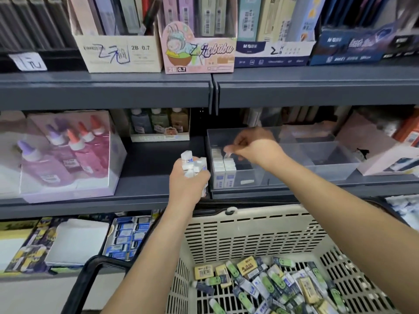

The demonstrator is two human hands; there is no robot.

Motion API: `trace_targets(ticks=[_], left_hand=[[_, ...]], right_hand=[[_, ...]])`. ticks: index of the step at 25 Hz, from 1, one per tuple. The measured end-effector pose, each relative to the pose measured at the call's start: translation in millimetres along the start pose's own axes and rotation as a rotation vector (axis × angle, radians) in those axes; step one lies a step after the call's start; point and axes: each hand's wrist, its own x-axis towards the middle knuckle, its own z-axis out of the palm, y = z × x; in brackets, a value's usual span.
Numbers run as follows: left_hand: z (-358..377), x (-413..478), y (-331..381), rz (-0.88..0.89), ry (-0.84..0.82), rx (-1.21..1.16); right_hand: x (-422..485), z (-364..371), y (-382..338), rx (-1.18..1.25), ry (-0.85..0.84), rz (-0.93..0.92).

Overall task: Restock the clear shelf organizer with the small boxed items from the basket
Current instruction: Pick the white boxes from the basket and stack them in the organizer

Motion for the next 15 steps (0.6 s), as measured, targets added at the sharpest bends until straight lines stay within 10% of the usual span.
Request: trace_targets(ticks=[9,12,15], left_hand=[[3,10,-3,-0.052,-0.002,-0.079],[-8,8,1,-0.034,-0.167,-0.060],[-5,2,3,-0.027,-0.276,-0.045]], right_hand=[[-2,6,1,-0.185,-0.168,-0.080],[-21,2,-6,0.075,0.031,-0.215],[-40,0,-18,0.278,-0.123,-0.346]])
